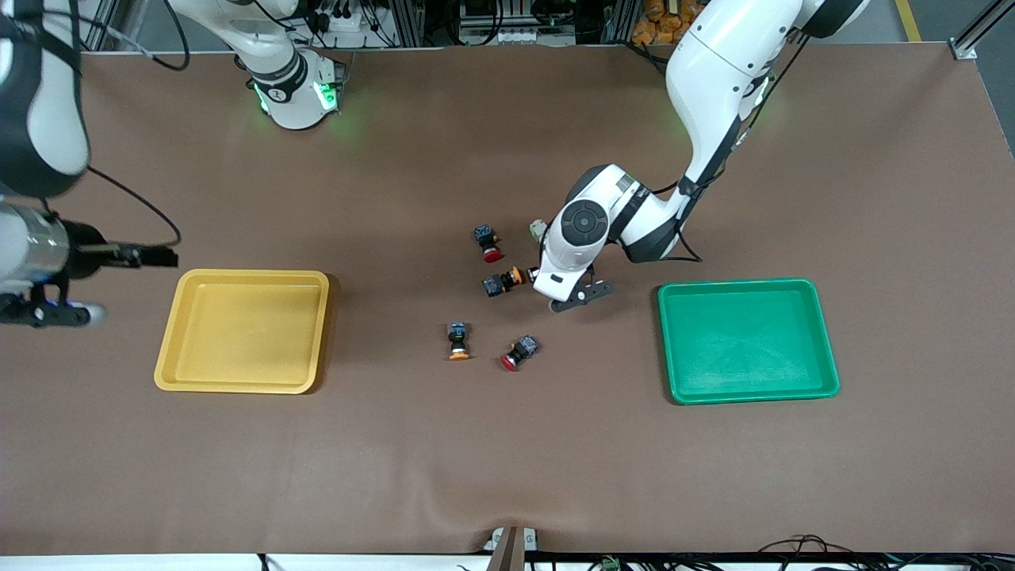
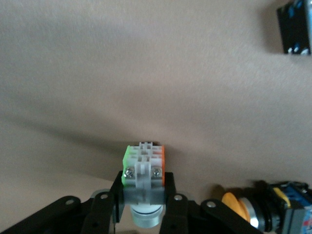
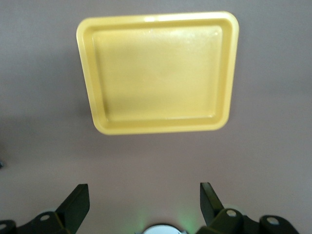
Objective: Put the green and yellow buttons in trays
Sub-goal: 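Grasp the green-capped button with the left gripper while the right gripper reaches out, then release the green button in the green tray while the right gripper grasps yellow button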
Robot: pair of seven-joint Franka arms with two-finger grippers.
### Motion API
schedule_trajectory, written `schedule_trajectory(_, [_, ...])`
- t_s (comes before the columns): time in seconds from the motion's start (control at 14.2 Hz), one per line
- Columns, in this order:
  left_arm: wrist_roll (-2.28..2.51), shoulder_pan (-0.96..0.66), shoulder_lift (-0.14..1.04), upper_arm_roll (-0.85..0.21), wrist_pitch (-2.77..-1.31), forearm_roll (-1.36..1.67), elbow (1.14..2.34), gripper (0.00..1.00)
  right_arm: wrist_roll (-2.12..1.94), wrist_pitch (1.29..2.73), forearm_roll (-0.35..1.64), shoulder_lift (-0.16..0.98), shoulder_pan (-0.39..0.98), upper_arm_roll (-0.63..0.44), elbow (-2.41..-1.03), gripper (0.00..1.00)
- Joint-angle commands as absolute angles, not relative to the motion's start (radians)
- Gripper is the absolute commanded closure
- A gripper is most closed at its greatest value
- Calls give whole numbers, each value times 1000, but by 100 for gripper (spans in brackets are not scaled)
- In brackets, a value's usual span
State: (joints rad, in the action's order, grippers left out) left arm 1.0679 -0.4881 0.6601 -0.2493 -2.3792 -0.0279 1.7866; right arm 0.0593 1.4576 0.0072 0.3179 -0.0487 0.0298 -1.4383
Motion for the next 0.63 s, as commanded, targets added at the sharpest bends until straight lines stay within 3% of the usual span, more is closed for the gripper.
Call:
schedule_trajectory(0.0, [1060, -462, 606, -197, -2365, -57, 1769, 100, 177, 1471, 25, 363, -14, 38, -1431, 0])
schedule_trajectory(0.35, [734, -240, 539, -175, -2212, -87, 1721, 100, 371, 1537, 237, 425, 58, 38, -1430, 0])
schedule_trajectory(0.56, [589, -119, 528, -175, -2169, -90, 1729, 100, 377, 1673, 241, 439, 179, 37, -1430, 0])
